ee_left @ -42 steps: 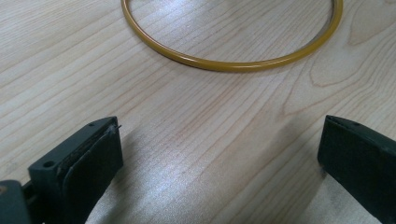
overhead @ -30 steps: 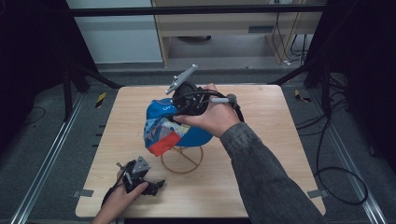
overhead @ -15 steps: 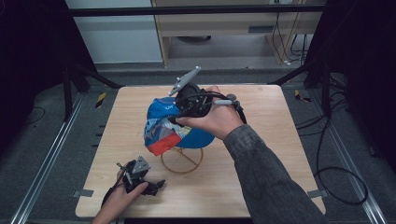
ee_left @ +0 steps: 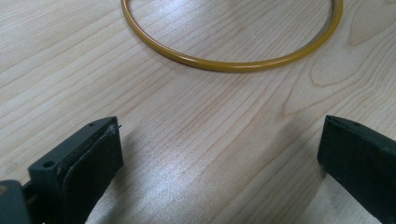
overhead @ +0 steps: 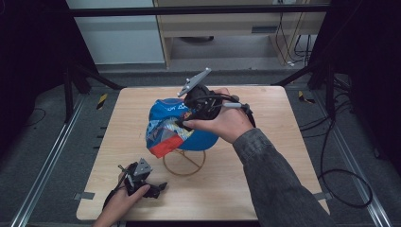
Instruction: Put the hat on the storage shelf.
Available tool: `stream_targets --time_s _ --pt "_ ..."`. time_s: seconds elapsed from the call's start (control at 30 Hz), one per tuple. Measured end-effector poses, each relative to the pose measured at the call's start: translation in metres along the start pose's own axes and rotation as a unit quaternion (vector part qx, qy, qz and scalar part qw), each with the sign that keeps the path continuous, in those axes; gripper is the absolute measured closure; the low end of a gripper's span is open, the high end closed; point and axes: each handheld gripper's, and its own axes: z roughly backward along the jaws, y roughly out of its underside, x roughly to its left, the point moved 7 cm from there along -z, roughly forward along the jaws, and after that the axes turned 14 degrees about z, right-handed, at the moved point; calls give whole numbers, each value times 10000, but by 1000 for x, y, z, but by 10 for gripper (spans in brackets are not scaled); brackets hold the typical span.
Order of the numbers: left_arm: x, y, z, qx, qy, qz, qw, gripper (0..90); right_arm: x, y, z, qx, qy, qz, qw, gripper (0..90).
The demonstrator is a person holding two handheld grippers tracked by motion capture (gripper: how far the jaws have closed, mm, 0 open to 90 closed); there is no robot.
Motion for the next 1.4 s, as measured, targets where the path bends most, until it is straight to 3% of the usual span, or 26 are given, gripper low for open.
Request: stream_targets --time_s 1.4 --pt "0 0 0 10 0 -11 10000 0 -10 62 38 27 486 -552 9973 109"
